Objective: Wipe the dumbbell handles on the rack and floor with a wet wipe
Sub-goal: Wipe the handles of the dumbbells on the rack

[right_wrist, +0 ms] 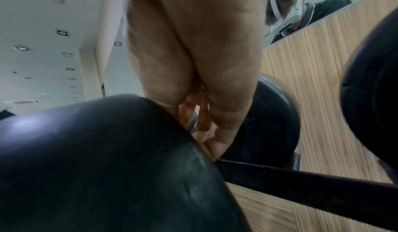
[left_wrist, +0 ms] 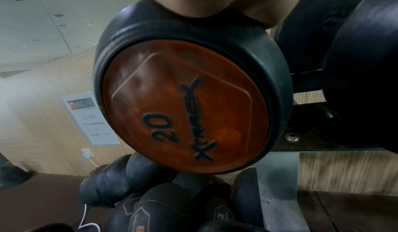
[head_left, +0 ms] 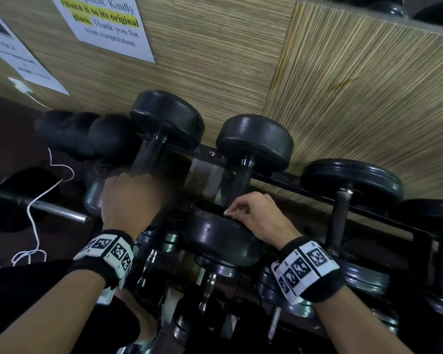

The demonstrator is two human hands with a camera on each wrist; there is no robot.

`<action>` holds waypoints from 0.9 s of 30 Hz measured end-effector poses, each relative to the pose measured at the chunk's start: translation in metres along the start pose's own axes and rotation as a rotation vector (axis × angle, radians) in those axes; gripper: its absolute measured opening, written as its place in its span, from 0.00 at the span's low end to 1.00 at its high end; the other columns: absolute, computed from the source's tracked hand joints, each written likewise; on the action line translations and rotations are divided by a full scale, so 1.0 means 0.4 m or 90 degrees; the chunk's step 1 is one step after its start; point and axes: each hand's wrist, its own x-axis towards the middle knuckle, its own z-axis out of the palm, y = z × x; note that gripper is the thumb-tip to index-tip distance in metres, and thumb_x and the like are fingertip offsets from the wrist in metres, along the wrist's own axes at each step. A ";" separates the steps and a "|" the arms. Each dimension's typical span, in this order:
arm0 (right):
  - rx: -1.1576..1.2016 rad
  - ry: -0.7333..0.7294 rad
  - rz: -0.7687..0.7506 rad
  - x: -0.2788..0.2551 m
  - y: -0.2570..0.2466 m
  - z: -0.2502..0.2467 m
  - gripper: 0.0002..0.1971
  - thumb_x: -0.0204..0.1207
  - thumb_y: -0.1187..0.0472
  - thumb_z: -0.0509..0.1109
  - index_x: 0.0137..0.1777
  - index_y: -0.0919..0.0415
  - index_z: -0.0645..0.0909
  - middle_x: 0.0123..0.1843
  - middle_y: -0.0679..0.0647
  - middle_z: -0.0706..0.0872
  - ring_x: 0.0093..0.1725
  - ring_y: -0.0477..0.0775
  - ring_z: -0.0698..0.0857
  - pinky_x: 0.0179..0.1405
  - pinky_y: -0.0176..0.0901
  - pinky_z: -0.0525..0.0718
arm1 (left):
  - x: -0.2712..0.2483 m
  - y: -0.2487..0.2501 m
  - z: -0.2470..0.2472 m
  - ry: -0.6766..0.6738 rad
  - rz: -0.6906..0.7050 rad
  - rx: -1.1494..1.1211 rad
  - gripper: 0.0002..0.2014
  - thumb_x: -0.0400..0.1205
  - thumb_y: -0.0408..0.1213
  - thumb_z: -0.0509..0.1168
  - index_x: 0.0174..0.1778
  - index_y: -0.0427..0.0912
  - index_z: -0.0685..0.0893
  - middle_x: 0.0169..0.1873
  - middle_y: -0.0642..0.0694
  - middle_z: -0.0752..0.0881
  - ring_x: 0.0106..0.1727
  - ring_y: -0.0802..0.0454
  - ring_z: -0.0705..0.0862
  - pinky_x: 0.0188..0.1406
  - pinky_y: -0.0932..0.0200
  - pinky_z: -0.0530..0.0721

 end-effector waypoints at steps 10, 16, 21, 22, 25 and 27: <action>0.172 0.040 0.231 0.029 0.066 0.044 0.08 0.81 0.66 0.72 0.39 0.62 0.87 0.41 0.55 0.90 0.43 0.52 0.88 0.41 0.37 0.83 | -0.002 0.002 0.003 0.021 -0.001 -0.019 0.16 0.84 0.43 0.60 0.38 0.38 0.86 0.27 0.44 0.85 0.35 0.42 0.81 0.50 0.44 0.76; 0.263 0.007 0.187 0.033 0.074 0.050 0.10 0.82 0.67 0.71 0.40 0.63 0.90 0.36 0.52 0.89 0.38 0.47 0.85 0.41 0.40 0.81 | -0.002 0.002 0.004 0.027 -0.007 -0.027 0.16 0.84 0.44 0.60 0.39 0.38 0.86 0.27 0.44 0.84 0.35 0.42 0.81 0.50 0.45 0.75; 0.243 0.030 0.132 -0.023 0.059 0.002 0.13 0.82 0.57 0.73 0.39 0.63 0.90 0.34 0.46 0.88 0.36 0.38 0.83 0.40 0.30 0.78 | 0.004 0.019 -0.011 -0.001 -0.064 -0.066 0.13 0.85 0.44 0.64 0.41 0.42 0.89 0.30 0.46 0.87 0.38 0.42 0.83 0.54 0.43 0.73; 0.264 0.031 0.114 -0.034 0.046 -0.006 0.10 0.81 0.58 0.74 0.41 0.60 0.91 0.38 0.46 0.91 0.39 0.37 0.85 0.42 0.27 0.78 | 0.006 0.039 -0.012 -0.009 -0.070 -0.097 0.12 0.84 0.47 0.64 0.42 0.46 0.89 0.32 0.47 0.88 0.40 0.43 0.84 0.55 0.44 0.72; 0.349 0.032 0.064 -0.040 0.004 0.012 0.06 0.81 0.62 0.74 0.48 0.55 0.92 0.47 0.49 0.94 0.45 0.37 0.87 0.48 0.29 0.80 | 0.008 0.139 -0.013 -0.160 0.007 -0.436 0.12 0.81 0.52 0.65 0.52 0.51 0.89 0.43 0.52 0.90 0.47 0.53 0.87 0.55 0.52 0.81; 0.444 0.063 0.041 -0.034 -0.005 0.042 0.07 0.82 0.65 0.72 0.52 0.57 0.91 0.49 0.51 0.94 0.49 0.40 0.88 0.52 0.34 0.83 | 0.012 0.206 -0.014 -0.344 0.024 -0.634 0.12 0.82 0.47 0.71 0.58 0.47 0.88 0.50 0.53 0.90 0.52 0.62 0.86 0.58 0.68 0.80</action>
